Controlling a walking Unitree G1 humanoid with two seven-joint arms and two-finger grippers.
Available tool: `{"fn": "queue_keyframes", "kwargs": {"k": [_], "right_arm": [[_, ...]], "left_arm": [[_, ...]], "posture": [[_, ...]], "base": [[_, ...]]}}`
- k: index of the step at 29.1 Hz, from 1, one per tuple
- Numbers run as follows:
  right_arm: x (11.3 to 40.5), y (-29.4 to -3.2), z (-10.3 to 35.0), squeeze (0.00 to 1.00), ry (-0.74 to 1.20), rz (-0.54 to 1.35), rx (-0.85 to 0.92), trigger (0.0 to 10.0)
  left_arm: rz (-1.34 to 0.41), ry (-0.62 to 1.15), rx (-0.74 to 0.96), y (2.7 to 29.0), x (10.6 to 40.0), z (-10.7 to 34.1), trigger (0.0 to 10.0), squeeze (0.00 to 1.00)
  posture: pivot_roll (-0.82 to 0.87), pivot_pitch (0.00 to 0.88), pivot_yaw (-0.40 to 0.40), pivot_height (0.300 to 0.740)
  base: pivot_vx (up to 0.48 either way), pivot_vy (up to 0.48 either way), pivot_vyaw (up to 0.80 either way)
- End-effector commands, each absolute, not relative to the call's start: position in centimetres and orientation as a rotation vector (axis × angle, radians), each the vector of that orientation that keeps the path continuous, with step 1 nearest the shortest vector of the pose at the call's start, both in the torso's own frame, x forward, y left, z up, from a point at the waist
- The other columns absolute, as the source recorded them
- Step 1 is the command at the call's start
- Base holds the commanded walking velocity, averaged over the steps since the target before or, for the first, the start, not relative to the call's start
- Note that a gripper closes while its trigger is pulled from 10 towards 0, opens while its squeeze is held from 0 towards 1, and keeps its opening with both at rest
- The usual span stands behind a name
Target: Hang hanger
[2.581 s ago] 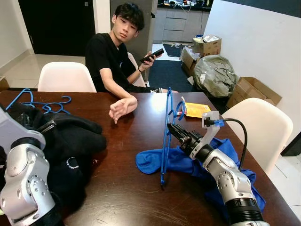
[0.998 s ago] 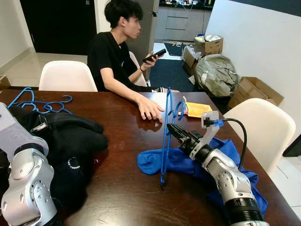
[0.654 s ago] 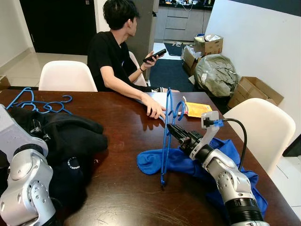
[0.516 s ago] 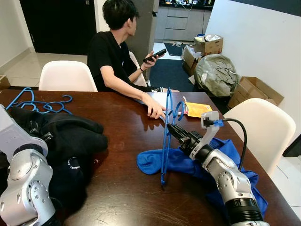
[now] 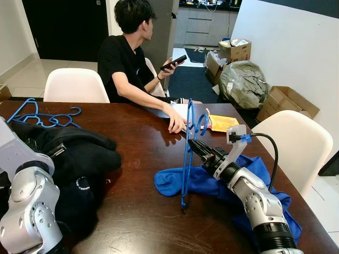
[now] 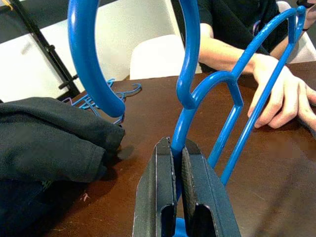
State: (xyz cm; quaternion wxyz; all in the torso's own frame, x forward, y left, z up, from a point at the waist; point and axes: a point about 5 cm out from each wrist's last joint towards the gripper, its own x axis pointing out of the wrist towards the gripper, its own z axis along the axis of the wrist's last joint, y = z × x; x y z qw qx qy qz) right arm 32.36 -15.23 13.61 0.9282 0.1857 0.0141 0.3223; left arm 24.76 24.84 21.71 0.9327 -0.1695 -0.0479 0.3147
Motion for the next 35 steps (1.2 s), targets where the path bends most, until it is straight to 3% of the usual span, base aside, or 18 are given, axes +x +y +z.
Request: {"fn": "queue_keyframes", "kwargs": {"k": [1,2,4,6,7,9,10,12,15,35], "right_arm": [[32.3,-15.5,13.7,0.0,0.02,0.653,0.356,10.0],[32.3,-15.5,13.7,0.0,0.02,0.653,0.356,10.0],[32.3,-15.4,13.7,0.0,0.018,0.652,0.357,10.0],[32.3,-15.4,13.7,0.0,0.018,0.652,0.357,10.0],[32.4,-15.4,13.7,0.0,0.017,0.652,0.358,10.0],[32.4,-15.4,13.7,0.0,0.017,0.652,0.358,10.0],[32.5,-15.3,13.7,0.0,0.014,0.652,0.358,10.0],[32.5,-15.3,13.7,0.0,0.014,0.652,0.358,10.0],[32.5,-15.1,13.8,0.0,0.008,0.65,0.362,10.0],[32.5,-14.9,13.7,0.0,-0.005,0.637,0.368,10.0]], "left_arm": [[0.544,-0.174,-0.33,24.0,25.4,23.2,0.0,0.0],[0.544,-0.174,-0.33,24.0,25.4,23.2,0.0,0.0],[0.328,-0.345,-0.238,21.8,26.1,26.8,0.0,0.0],[0.328,-0.345,-0.238,21.8,26.1,26.8,0.0,0.0],[0.184,-0.418,-0.166,20.1,26.3,28.5,0.0,0.0],[0.184,-0.418,-0.166,20.1,26.3,28.5,0.0,0.0],[0.059,-0.463,-0.149,18.2,26.6,29.8,0.0,0.0],[0.059,-0.463,-0.149,18.2,26.6,29.8,0.0,0.0],[-0.083,-0.492,-0.148,15.7,27.1,30.8,0.0,0.0],[-0.388,-0.508,-0.202,13.4,28.5,33.1,0.0,0.0]], "posture": [[0.13,0.0,-0.071,0.74],[0.13,0.0,-0.071,0.74],[0.13,0.0,-0.071,0.74],[0.13,0.0,-0.071,0.74],[0.13,0.0,-0.071,0.74],[0.13,0.0,-0.071,0.74],[0.13,0.0,-0.064,0.74],[0.13,0.0,-0.064,0.74],[0.12,0.0,-0.059,0.74],[0.11,0.0,-0.038,0.74]], "base": [[0.0,0.0,0.0],[0.0,0.0,0.0],[0.0,0.0,0.0],[0.0,0.0,0.0],[0.0,0.0,0.0],[0.0,0.0,0.0],[0.0,0.0,0.0],[0.0,0.0,0.0],[0.0,0.0,0.0],[0.0,0.0,0.0]]}}
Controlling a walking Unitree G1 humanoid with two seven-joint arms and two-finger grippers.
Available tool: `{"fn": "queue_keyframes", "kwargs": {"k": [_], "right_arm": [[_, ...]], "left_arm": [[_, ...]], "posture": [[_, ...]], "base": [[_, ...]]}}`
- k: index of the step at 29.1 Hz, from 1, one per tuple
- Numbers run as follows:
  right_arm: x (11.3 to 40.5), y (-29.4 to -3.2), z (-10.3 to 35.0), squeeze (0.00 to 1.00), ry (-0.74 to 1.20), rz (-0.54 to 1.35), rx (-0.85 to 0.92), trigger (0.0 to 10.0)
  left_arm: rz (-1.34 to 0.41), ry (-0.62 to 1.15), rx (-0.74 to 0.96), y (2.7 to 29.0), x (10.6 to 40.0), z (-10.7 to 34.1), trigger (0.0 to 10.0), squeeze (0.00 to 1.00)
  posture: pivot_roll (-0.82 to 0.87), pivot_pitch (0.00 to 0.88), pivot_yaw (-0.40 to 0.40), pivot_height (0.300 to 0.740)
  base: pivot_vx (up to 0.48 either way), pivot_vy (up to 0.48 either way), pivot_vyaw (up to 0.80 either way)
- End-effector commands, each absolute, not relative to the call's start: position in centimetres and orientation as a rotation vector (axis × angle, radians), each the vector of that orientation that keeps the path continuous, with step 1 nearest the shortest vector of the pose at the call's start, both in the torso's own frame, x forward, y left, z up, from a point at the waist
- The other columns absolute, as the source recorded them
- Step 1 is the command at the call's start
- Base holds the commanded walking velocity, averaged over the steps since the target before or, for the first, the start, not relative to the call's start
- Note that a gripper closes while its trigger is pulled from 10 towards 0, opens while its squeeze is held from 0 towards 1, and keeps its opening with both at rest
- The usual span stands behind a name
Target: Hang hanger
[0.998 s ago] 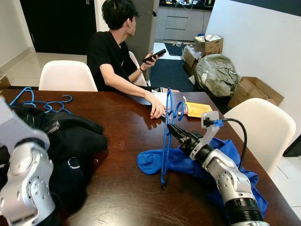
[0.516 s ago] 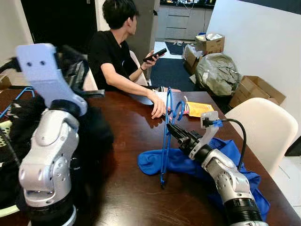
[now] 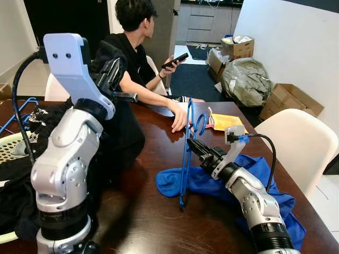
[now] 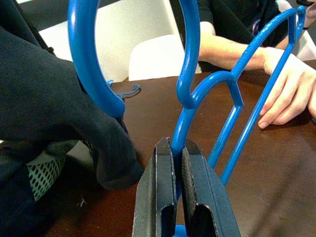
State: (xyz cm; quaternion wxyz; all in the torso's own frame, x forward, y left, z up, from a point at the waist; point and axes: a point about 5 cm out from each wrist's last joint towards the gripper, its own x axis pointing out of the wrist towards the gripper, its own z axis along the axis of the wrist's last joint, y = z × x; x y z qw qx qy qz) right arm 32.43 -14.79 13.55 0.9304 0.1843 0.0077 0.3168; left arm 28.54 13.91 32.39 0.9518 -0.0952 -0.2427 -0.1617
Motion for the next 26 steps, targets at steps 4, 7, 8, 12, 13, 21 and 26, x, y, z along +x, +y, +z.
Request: {"fn": "queue_keyframes", "kwargs": {"k": [4,7,8,12,13,21,26], "right_arm": [[32.4,-14.9,13.7,0.0,-0.006,0.637,0.368,10.0],[32.5,-14.9,13.7,0.0,-0.009,0.636,0.369,10.0],[32.5,-14.8,13.7,0.0,-0.01,0.636,0.37,10.0],[32.6,-14.8,13.8,0.0,-0.013,0.636,0.371,10.0],[32.7,-14.8,13.9,0.0,-0.02,0.628,0.376,10.0],[32.8,-15.2,14.3,0.0,-0.046,0.602,0.406,10.0],[32.9,-15.3,14.8,0.0,-0.065,0.604,0.428,10.0]], "left_arm": [[-0.427,-0.519,-0.219,13.3,28.4,33.5,0.0,0.0],[-0.503,-0.556,-0.28,13.4,28.0,34.9,0.0,0.0],[-0.543,-0.583,-0.307,13.5,27.7,35.7,0.0,0.0],[-0.567,-0.604,-0.323,13.8,27.6,36.6,0.0,0.0],[-0.574,-0.622,-0.319,14.1,27.5,37.3,0.0,0.0],[-0.544,-0.549,-0.272,13.5,28.2,36.5,8.2,0.0],[-0.545,-0.529,-0.269,13.2,28.4,36.2,10.0,0.0]], "posture": [[0.11,0.0,-0.037,0.74],[0.11,0.0,-0.034,0.74],[0.11,0.0,-0.033,0.74],[0.12,0.0,-0.03,0.74],[0.12,0.0,-0.028,0.74],[0.11,0.0,-0.024,0.74],[0.1,0.0,-0.024,0.74]], "base": [[0.0,0.0,0.0],[0.0,0.0,0.0],[0.0,0.0,0.0],[0.0,0.0,0.0],[0.0,0.0,0.0],[-0.138,0.0,0.0],[-0.331,0.0,0.0]]}}
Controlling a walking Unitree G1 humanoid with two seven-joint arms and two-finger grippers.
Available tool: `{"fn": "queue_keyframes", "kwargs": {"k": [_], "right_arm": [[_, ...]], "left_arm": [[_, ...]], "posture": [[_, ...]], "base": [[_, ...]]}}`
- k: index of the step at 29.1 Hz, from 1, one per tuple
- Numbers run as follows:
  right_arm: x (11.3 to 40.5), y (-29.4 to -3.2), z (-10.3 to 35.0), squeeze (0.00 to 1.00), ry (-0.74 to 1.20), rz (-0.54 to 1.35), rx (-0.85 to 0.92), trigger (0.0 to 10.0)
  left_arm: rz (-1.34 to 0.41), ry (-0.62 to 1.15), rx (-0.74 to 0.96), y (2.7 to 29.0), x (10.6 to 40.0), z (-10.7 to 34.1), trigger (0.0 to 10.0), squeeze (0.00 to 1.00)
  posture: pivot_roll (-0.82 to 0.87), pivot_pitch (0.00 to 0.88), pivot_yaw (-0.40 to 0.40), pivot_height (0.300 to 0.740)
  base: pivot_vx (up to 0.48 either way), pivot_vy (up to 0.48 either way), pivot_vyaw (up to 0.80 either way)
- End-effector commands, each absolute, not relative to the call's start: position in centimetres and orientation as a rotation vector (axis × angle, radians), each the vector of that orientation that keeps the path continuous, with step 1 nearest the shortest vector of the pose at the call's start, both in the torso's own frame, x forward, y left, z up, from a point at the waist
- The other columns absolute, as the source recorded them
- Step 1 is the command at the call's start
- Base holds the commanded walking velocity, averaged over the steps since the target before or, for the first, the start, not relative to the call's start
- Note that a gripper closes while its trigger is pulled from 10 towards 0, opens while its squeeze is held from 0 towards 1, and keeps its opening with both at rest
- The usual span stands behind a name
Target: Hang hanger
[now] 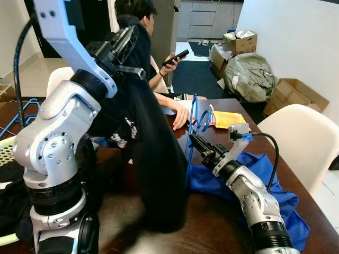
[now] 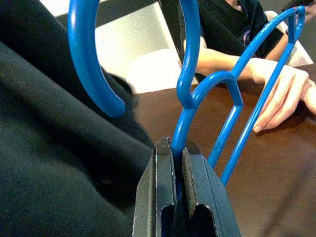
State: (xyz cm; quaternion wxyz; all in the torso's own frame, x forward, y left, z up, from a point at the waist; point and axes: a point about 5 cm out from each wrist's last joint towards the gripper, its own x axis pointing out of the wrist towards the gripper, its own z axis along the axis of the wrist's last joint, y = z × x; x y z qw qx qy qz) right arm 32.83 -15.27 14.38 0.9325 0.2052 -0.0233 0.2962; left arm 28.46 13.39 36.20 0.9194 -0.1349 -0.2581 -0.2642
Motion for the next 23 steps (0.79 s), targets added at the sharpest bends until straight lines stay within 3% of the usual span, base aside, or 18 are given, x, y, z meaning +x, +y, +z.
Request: {"fn": "queue_keyframes", "kwargs": {"k": [1,23], "right_arm": [[32.9,-15.3,15.0,0.0,-0.075,0.606,0.437,10.0],[32.7,-16.0,17.2,0.0,-0.196,0.608,0.601,10.0]], "left_arm": [[-0.548,-0.523,-0.271,13.1,28.5,36.1,10.0,0.0],[-0.635,-0.46,-0.309,11.1,28.8,35.1,10.0,0.0]], "posture": [[0.1,0.0,-0.022,0.74],[0.08,0.0,0.01,0.74]], "base": [[-0.349,0.0,0.0],[-0.355,0.0,0.0]]}}
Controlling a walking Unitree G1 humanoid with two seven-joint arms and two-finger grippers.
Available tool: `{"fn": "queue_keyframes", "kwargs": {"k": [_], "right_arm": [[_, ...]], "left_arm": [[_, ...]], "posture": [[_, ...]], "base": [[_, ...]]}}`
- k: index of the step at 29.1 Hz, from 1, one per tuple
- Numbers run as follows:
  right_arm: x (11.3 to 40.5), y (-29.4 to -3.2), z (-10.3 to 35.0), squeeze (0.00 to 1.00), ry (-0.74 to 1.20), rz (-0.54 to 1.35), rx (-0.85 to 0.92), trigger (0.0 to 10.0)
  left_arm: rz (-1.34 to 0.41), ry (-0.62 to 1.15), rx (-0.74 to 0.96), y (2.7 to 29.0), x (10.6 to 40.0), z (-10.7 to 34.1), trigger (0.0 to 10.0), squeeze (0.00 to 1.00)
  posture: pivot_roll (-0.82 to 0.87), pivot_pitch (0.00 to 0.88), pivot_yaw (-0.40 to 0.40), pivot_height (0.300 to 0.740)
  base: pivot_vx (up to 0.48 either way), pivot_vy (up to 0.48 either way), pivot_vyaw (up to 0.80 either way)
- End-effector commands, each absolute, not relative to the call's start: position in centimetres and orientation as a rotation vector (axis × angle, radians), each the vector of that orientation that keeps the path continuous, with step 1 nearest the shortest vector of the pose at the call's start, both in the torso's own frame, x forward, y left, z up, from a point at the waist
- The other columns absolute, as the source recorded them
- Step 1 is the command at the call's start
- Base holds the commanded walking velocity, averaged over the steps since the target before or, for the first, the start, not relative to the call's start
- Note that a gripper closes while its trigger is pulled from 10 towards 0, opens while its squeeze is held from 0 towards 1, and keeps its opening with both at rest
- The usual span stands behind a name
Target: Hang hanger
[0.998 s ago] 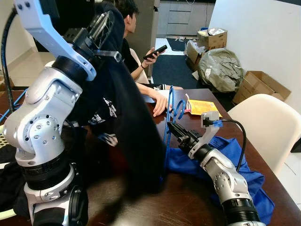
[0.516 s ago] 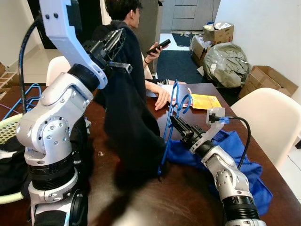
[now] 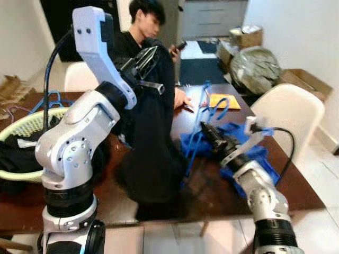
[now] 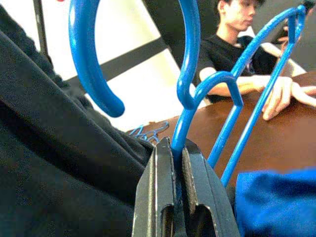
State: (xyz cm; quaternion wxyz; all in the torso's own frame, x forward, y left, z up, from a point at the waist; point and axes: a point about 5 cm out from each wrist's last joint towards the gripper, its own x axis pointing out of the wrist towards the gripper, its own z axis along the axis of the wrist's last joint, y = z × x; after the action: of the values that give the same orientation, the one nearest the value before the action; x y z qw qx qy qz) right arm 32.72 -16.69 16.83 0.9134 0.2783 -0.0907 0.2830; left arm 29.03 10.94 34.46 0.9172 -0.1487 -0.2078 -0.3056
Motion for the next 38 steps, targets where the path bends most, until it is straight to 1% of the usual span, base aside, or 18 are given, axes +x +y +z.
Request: {"fn": "queue_keyframes", "kwargs": {"k": [1,4,9,10,12,17,25,28,30,31,32,33,34,35,36,38], "right_arm": [[32.6,-16.3,17.5,0.0,-0.214,0.606,0.635,10.0],[32.6,-16.8,17.9,0.0,-0.232,0.598,0.679,10.0],[32.5,-17.0,17.8,0.0,-0.229,0.591,0.678,10.0],[32.5,-17.1,17.7,0.0,-0.226,0.586,0.676,10.0],[32.5,-17.1,17.7,0.0,-0.224,0.581,0.675,10.0],[32.4,-17.2,17.6,0.0,-0.219,0.576,0.673,10.0],[32.4,-17.3,17.4,0.0,-0.204,0.565,0.671,10.0],[32.4,-17.4,17.2,0.0,-0.188,0.561,0.67,10.0],[32.4,-17.4,16.9,0.0,-0.168,0.55,0.663,10.0],[32.6,-17.6,16.3,0.0,-0.143,0.52,0.656,10.0],[32.6,-17.6,16.3,0.0,-0.143,0.52,0.656,10.0],[32.7,-18.1,15.6,0.0,-0.115,0.474,0.643,10.0],[32.7,-18.8,14.7,0.0,-0.089,0.423,0.634,10.0],[32.7,-18.8,14.7,0.0,-0.089,0.423,0.634,10.0],[32.6,-19.6,13.9,0.0,-0.067,0.38,0.625,10.0],[32.4,-20.5,13.2,0.0,-0.047,0.335,0.616,10.0]], "left_arm": [[-0.651,-0.463,-0.317,10.9,28.8,35.2,10.0,0.0],[-0.68,-0.464,-0.345,10.4,28.6,35.3,10.0,0.0],[-0.709,-0.45,-0.37,9.6,28.6,35.0,10.0,0.0],[-0.733,-0.42,-0.394,8.6,28.7,34.2,10.0,0.0],[-0.75,-0.393,-0.408,7.8,28.9,33.6,10.0,0.0],[-0.757,-0.376,-0.409,7.4,29.1,33.2,10.0,0.0],[-0.736,-0.338,-0.419,7.7,30.0,32.2,10.0,0.0],[-0.723,-0.323,-0.42,7.8,30.3,31.7,10.0,0.0],[-0.697,-0.304,-0.4,8.0,30.6,30.8,10.0,0.0],[-0.624,-0.231,-0.336,8.6,31.4,28.3,10.0,0.0],[-0.624,-0.231,-0.336,8.6,31.4,28.3,10.0,0.0],[-0.559,-0.128,-0.252,9.2,32.0,24.8,10.0,0.0],[-0.531,-0.022,-0.187,9.6,31.9,21.0,10.0,0.0],[-0.531,-0.022,-0.187,9.6,31.9,21.0,10.0,0.0],[-0.543,0.072,-0.144,9.6,31.2,17.8,10.0,0.0],[-0.578,0.163,-0.125,9.3,29.9,14.7,10.0,0.0]], "posture": [[0.08,0.0,0.01,0.74],[0.08,0.0,0.01,0.74],[0.07,0.0,0.012,0.74],[0.07,0.0,0.014,0.74],[0.07,0.0,0.015,0.74],[0.07,0.0,0.015,0.74],[0.07,0.0,0.018,0.74],[0.06,0.0,0.02,0.74],[0.06,0.0,0.02,0.74],[0.06,0.0,0.026,0.74],[0.06,0.0,0.026,0.74],[0.06,0.0,0.026,0.74],[0.05,0.0,0.023,0.74],[0.05,0.0,0.023,0.74],[0.05,0.0,0.022,0.74],[0.05,0.0,0.024,0.74]], "base": [[-0.356,0.0,0.0],[-0.354,0.0,0.0],[-0.354,0.0,0.0],[-0.352,0.0,0.0],[-0.351,0.0,0.0],[-0.349,0.0,0.0],[-0.352,0.0,0.0],[-0.341,0.0,-0.8],[0.0,0.0,-0.8],[0.0,0.0,-0.8],[0.0,0.0,-0.8],[0.0,0.0,-0.8],[0.0,0.0,-0.8],[0.0,0.0,-0.8],[0.0,0.0,-0.8],[0.0,0.0,-0.8]]}}
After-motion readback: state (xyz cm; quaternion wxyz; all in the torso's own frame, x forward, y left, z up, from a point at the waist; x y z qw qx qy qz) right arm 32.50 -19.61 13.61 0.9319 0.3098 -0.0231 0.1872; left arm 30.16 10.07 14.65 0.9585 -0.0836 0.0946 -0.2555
